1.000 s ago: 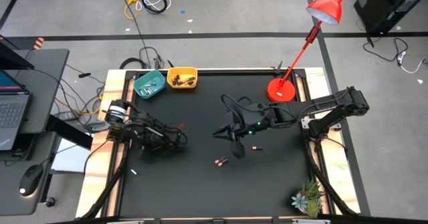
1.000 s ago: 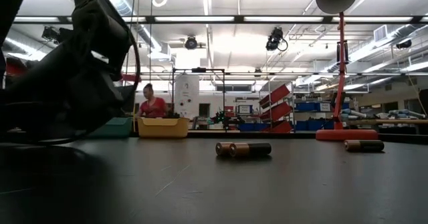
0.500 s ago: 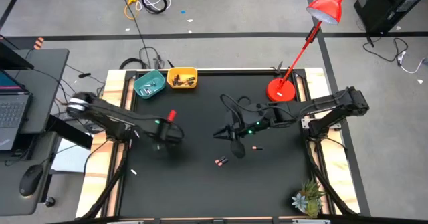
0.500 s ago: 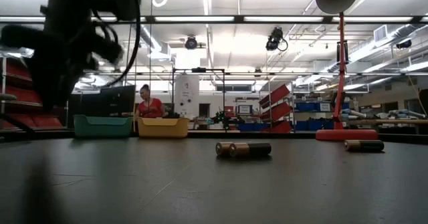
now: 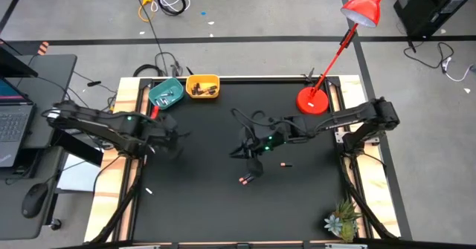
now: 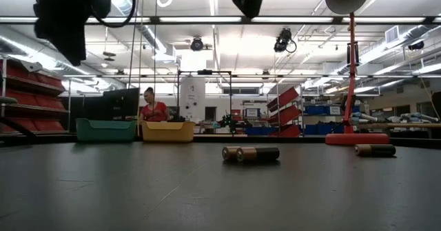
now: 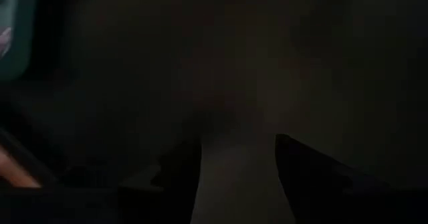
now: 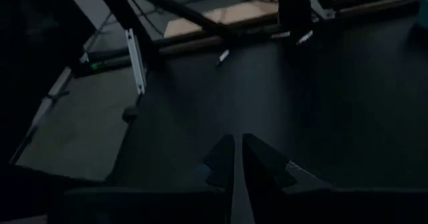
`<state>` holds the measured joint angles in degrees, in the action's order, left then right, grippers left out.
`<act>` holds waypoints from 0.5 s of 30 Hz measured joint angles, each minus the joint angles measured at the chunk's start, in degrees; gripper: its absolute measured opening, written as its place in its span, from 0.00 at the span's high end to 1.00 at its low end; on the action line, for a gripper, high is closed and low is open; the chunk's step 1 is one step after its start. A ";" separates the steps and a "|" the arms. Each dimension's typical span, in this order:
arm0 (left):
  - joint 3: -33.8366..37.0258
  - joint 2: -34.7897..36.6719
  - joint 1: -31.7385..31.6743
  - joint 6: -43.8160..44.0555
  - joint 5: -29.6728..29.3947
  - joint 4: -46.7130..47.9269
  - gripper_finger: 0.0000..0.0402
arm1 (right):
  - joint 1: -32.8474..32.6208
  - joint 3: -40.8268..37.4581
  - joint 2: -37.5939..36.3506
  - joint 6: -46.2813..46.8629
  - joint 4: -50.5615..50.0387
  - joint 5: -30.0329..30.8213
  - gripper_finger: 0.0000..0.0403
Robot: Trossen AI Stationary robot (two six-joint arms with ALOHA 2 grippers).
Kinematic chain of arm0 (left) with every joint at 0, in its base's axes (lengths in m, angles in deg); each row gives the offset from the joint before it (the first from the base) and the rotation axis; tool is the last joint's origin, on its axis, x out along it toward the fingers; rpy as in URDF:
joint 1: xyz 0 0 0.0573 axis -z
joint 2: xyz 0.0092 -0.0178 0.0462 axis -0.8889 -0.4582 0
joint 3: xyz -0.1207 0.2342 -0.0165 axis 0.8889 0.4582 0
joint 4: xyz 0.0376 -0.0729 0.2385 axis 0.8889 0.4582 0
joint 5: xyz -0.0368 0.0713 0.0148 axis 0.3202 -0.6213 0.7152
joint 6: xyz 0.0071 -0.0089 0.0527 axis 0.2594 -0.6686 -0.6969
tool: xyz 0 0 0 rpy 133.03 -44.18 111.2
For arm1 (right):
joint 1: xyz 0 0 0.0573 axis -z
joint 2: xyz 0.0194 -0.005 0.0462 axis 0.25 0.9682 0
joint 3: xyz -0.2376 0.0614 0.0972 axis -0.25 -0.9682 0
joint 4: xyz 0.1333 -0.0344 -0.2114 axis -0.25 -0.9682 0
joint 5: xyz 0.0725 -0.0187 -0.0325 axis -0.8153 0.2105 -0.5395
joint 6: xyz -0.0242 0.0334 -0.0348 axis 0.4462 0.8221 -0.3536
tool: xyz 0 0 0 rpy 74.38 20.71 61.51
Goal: Sort batteries
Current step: Put the top silver battery into the blue bin
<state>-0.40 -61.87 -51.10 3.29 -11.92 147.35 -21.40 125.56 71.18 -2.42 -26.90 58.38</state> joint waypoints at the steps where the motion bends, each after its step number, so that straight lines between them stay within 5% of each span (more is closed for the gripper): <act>1: -0.02 0.50 -0.14 2.45 -0.51 1.27 0.51 | 0.01 0.00 0.45 0.30 1.27 0.17 0.90; 4: 0.58 0.72 -0.49 16.02 -0.18 4.99 0.51 | 0.33 0.00 1.78 1.07 4.16 0.58 0.90; 8: 4.12 0.33 0.57 35.18 8.04 4.26 0.51 | 1.09 0.00 2.13 2.22 8.19 2.77 0.90; 15: 11.70 -2.86 4.31 45.34 11.08 3.98 0.51 | 1.52 0.11 2.23 3.88 12.89 2.37 0.90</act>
<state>11.30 -64.74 -46.79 48.64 -0.84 151.33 -19.89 125.67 73.41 1.45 -14.01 60.75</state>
